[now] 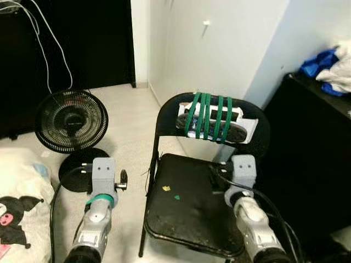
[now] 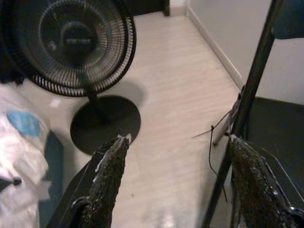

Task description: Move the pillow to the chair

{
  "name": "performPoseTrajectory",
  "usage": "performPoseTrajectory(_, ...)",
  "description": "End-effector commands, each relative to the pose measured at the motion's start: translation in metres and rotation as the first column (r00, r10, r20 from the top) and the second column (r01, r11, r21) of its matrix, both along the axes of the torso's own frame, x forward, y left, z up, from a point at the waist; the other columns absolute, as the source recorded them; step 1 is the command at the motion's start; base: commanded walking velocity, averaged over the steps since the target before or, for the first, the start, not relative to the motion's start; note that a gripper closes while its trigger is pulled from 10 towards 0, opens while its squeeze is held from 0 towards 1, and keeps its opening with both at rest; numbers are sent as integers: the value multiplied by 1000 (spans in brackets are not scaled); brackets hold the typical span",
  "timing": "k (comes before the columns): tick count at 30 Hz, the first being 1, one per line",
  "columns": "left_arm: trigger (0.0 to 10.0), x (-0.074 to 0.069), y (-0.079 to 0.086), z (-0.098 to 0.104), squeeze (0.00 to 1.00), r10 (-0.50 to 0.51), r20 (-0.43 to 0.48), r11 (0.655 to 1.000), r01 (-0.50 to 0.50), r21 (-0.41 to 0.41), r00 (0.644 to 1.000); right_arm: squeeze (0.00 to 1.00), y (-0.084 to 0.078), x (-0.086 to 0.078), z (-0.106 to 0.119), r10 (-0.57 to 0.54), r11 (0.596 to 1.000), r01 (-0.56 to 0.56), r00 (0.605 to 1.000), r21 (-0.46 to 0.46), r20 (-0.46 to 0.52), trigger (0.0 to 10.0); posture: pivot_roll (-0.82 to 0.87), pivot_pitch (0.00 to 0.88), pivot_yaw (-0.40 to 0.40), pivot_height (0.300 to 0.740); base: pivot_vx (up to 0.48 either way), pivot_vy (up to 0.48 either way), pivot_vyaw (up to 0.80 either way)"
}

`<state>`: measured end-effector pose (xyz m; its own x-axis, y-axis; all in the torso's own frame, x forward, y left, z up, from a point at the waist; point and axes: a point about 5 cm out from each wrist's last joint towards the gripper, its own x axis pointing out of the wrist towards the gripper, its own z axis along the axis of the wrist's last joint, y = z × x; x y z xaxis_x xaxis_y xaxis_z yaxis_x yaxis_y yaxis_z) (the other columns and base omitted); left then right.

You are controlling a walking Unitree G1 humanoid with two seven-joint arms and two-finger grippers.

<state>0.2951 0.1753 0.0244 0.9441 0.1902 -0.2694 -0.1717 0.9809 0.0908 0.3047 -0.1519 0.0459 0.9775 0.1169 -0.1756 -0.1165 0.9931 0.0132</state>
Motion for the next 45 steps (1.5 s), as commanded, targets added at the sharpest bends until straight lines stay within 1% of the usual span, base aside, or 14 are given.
performPoseTrajectory(1,10000,-1,2,1,0,19,0,1000,-19,2,1000,0,4,-5,-8,16,1000,-16,999,4,-31,10000,59,3,-47,740,0,0,0)
performPoseTrajectory(11,10000,-6,2,0,0,11,-4,1000,-10,6,1000,0,14,-9,-13,33,999,-33,999,11,-43,10000,84,0,-53,740,0,0,0)
performPoseTrajectory(18,10000,-11,11,-3,0,30,-11,999,-30,24,999,0,20,-10,-16,84,995,-87,995,-39,-53,10000,97,0,-65,740,0,0,0)
performPoseTrajectory(25,10000,-4,16,5,0,35,-4,999,-35,5,999,0,17,-2,-13,26,999,-28,998,-35,-55,10000,106,13,-55,740,0,0,0)
performPoseTrajectory(31,10000,-8,23,4,0,69,-8,998,-69,-1,998,0,16,-2,-15,20,999,-24,998,-48,-65,10000,112,0,-37,740,0,0,0)
performPoseTrajectory(32,10000,-12,23,2,0,71,-8,997,-71,8,997,0,13,-4,-16,3,999,-6,998,-40,-69,10000,136,0,-44,740,0,0,0)
performPoseTrajectory(34,10000,-13,22,4,0,62,2,998,-62,6,998,0,10,-5,-17,-14,1000,13,997,-18,-75,10000,156,0,-59,740,0,0,0)
performPoseTrajectory(35,10000,-12,21,8,0,52,20,999,-52,0,998,0,9,-4,-17,-25,1000,27,996,15,-83,10000,158,0,-54,740,0,0,0)
performPoseTrajectory(36,10000,-14,24,8,0,57,23,998,-57,-8,998,0,12,-4,-19,-11,1000,12,996,10,-89,10000,142,18,-21,740,0,0,0)
performPoseTrajectory(37,10000,-14,24,8,0,57,23,998,-57,-8,998,0,12,-4,-19,-11,1000,12,996,10,-89,10000,142,18,-21,740,0,0,0)
performPoseTrajectory(38,10000,-18,29,3,0,78,3,997,-78,-7,997,0,17,-6,-22,18,999,-21,996,-37,-87,10000,135,0,-14,740,0,0,0)
performPoseTrajectory(40,10000,-17,28,3,0,58,2,998,-58,-5,998,0,19,-1,-15,-3,1000,3,998,-1,-61,10000,117,3,-18,740,0,0,0)
performPoseTrajectory(41,10000,-18,28,3,0,48,10,999,-49,15,999,0,19,-1,-15,-17,1000,18,998,10,-58,10000,130,0,-26,740,0,0,0)
performPoseTrajectory(45,10000,-14,33,12,0,114,70,993,-112,-28,991,0,21,-2,-15,-2,1000,1,998,-6,-62,10000,121,3,-32,740,0,0,0)
